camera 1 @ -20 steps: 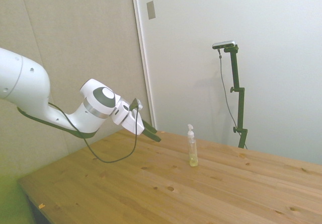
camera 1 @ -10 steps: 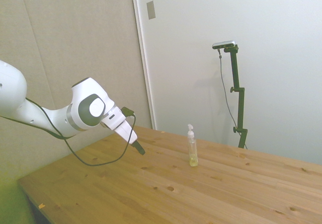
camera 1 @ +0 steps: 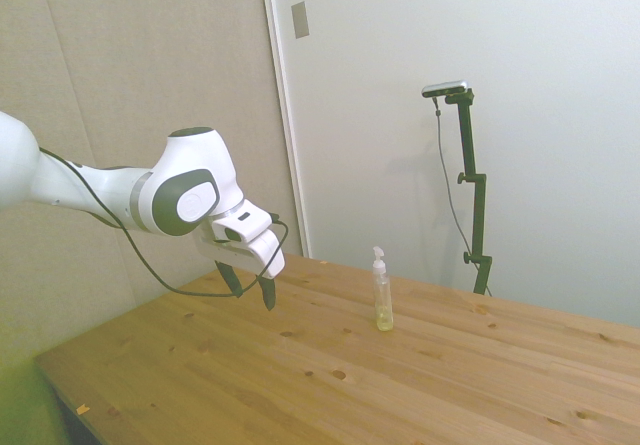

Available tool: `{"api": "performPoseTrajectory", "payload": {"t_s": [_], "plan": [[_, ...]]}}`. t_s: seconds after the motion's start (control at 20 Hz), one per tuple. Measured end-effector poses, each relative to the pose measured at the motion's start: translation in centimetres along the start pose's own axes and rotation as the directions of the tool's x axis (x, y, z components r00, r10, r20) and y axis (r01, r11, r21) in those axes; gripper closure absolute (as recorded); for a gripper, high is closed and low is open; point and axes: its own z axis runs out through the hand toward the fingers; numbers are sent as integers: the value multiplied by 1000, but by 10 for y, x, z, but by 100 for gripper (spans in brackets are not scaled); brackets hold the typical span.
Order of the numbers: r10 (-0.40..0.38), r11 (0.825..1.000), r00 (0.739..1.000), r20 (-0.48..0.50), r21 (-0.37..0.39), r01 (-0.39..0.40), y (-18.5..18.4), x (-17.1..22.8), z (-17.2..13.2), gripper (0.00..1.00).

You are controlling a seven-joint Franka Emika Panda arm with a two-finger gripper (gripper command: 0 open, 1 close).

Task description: Stand the sanitizer

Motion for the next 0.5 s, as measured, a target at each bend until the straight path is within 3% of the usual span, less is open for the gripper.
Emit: {"api": "performPoseTrajectory", "payload": {"t_s": [0.2, 0.5], "plan": [[-71, 997, 994, 81, -10, 72, -1, -13, 2, 0], [-64, 997, 994, 92, -35, 67, 7, -29, 7, 0]]}}
